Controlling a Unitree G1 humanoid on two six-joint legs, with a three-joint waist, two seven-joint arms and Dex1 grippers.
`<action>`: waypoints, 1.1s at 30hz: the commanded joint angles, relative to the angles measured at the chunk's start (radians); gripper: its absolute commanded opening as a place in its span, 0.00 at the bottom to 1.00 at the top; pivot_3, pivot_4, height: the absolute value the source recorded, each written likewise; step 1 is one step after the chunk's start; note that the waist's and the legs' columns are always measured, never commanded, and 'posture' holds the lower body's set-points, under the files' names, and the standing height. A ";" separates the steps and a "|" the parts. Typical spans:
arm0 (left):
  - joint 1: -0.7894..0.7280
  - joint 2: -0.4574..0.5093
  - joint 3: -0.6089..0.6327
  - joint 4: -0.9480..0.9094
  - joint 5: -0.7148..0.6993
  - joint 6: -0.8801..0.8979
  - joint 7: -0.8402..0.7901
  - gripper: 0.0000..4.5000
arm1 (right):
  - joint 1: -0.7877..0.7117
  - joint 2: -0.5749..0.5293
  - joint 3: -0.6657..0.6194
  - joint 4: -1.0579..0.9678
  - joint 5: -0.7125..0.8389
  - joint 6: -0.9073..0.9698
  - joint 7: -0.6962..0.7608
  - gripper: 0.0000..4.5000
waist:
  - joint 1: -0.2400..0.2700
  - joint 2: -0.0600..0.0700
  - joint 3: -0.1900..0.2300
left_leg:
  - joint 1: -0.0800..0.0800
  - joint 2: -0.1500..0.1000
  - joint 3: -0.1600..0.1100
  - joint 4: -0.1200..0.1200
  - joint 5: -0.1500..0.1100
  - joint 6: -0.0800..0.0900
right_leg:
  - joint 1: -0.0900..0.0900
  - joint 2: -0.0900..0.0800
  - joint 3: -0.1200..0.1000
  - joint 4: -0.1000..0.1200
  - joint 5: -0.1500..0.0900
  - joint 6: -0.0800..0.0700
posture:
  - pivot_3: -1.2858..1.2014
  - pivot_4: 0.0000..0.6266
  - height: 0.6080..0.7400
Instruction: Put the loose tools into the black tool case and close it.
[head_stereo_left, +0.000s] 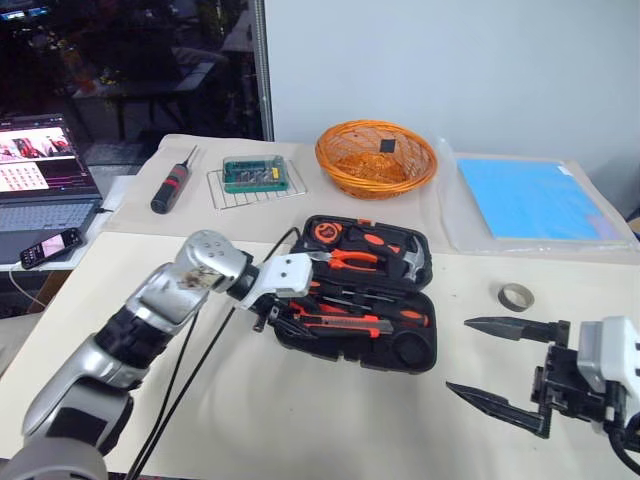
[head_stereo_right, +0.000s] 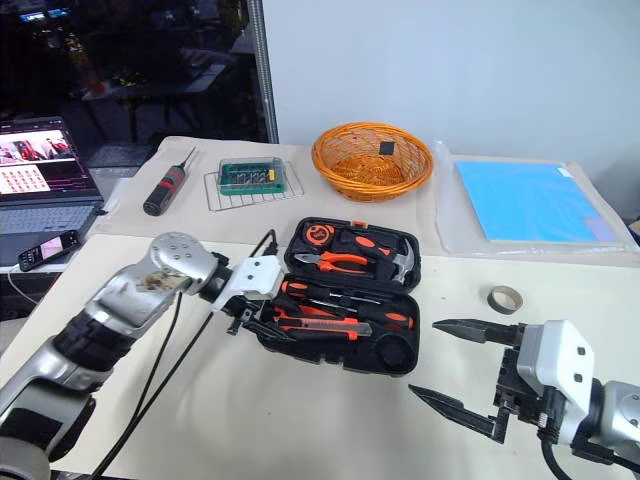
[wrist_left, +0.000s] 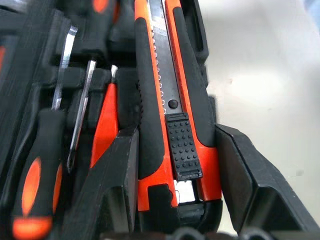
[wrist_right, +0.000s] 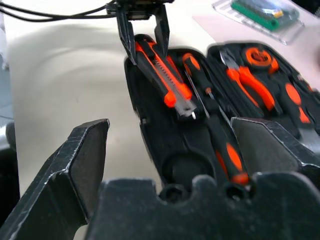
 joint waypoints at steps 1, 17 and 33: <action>-0.060 -0.045 -0.038 0.125 0.082 -0.130 -0.049 0.39 | 0.015 -0.008 -0.087 -0.010 0.033 -0.018 0.033 1.00 | -0.001 0.000 0.000 | -0.001 0.000 0.000 0.000 0.000 0.000 | 0.000 0.000 0.000 0.000 0.000 0.001 | 0.52 0.24 1.00; -0.015 -0.013 -0.043 0.004 0.126 0.005 -0.132 0.39 | 0.012 -0.020 -0.119 0.003 0.016 -0.008 0.062 1.00 | 0.002 0.000 0.000 | -0.002 0.000 -0.002 0.002 0.000 0.001 | -0.001 0.000 0.000 0.001 0.000 0.003 | 0.52 0.24 1.00; 0.031 -0.099 0.317 -0.010 -0.203 0.300 -0.002 0.81 | -0.002 -0.016 -0.078 -0.004 0.011 -0.004 0.037 1.00 | -0.007 0.000 0.000 | -0.001 0.000 -0.002 0.003 -0.001 0.002 | 0.000 0.000 0.001 0.002 0.000 0.005 | 0.52 0.24 1.00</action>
